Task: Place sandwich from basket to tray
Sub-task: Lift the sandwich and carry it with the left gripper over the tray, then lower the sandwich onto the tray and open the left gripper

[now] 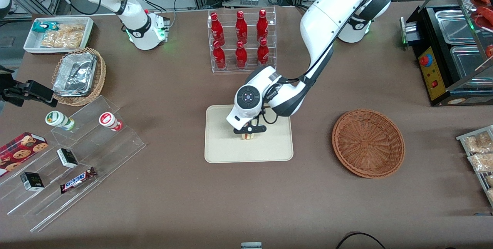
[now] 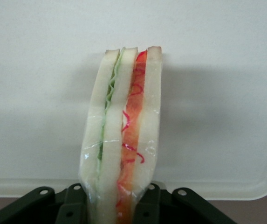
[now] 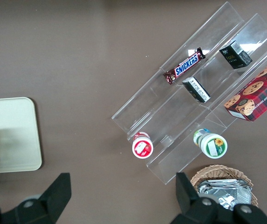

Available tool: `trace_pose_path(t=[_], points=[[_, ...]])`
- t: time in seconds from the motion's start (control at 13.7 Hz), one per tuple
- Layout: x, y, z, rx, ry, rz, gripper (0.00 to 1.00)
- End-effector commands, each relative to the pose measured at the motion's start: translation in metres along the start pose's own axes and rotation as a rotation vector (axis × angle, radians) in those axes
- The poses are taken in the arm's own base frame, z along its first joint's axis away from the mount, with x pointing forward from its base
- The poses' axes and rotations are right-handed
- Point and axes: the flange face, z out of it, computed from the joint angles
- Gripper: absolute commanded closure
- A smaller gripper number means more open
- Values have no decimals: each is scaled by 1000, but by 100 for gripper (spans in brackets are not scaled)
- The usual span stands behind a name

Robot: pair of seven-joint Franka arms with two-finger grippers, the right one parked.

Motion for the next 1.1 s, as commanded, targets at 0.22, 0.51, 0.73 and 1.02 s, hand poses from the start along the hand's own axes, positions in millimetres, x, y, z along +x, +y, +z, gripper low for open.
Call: trace_pose_path(t=[0.22, 0.51, 0.73, 1.02], points=[[24, 0, -17, -20, 75, -71, 0], [44, -32, -74, 28, 146, -118, 0], [43, -69, -162, 43, 164, -159, 0], [38, -158, -256, 98, 119, -157, 0]])
